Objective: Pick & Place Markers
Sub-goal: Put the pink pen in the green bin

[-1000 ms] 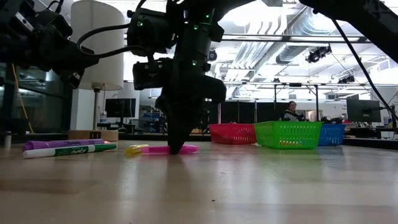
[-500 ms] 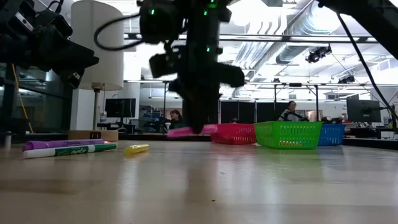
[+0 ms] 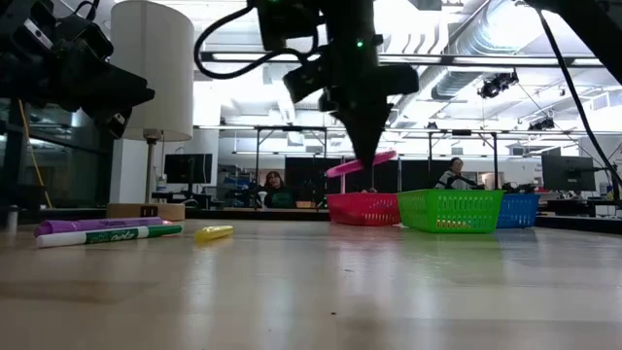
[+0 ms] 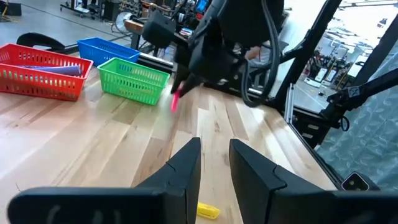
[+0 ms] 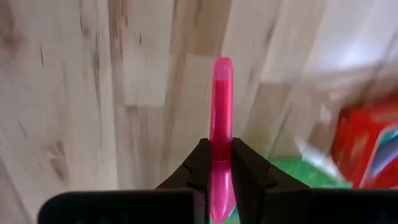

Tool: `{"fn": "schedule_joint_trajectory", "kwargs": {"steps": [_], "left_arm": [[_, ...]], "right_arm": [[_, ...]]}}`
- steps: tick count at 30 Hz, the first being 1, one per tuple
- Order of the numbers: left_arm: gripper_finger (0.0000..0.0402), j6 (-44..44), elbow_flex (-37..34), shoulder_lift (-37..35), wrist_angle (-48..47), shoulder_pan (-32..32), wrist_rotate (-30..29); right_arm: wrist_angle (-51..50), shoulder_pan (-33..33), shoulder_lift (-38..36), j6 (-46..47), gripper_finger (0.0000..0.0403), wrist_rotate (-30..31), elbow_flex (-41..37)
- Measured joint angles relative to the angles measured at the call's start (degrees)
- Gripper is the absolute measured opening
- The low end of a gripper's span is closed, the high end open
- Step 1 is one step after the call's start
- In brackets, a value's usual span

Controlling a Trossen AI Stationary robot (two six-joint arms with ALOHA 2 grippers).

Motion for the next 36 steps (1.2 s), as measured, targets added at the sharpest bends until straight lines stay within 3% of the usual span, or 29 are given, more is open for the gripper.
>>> {"fn": "schedule_joint_trajectory", "kwargs": {"steps": [9,22,28,36], "left_arm": [[0.0083,0.0,0.0,0.0,0.0,0.0,0.0],[0.0083,0.0,0.0,0.0,0.0,0.0,0.0],[0.0083,0.0,0.0,0.0,0.0,0.0,0.0],[0.0083,0.0,0.0,0.0,0.0,0.0,0.0]], "right_arm": [[-4.1,0.0,-5.1,11.3,0.0029,2.7,-1.8],[20.1,-4.3,-29.5,24.1,0.0029,-3.4,-39.9],[22.1,-9.8,-35.5,37.0,0.003,-0.7,-48.1],[29.7,-15.2,-37.5,42.4,0.0031,0.0,-53.4]]}}
